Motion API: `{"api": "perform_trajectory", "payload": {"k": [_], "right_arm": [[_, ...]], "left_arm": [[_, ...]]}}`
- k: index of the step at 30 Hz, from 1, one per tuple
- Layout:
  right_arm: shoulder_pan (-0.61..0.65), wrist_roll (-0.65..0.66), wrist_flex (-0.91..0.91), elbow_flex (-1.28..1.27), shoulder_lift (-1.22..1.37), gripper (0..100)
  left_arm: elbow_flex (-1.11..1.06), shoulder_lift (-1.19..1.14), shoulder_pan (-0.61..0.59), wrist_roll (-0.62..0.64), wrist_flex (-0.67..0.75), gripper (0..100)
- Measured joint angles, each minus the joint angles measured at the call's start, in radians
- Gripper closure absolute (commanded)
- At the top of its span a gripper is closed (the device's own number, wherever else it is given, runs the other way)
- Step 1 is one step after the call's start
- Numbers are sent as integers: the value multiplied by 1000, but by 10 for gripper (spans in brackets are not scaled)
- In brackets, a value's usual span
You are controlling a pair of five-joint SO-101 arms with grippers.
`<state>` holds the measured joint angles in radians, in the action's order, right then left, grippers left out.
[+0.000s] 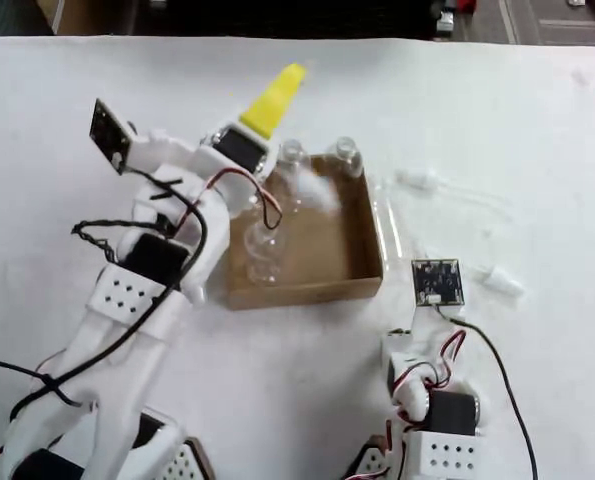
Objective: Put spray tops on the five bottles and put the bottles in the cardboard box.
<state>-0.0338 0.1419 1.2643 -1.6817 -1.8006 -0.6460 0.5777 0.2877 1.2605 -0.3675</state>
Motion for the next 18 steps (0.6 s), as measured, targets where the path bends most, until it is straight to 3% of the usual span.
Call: {"api": "perform_trajectory", "payload": {"k": [18], "right_arm": [[0,0,0,0,0,981]], "left_arm": [[0,3,-35,0,0,687]]}}
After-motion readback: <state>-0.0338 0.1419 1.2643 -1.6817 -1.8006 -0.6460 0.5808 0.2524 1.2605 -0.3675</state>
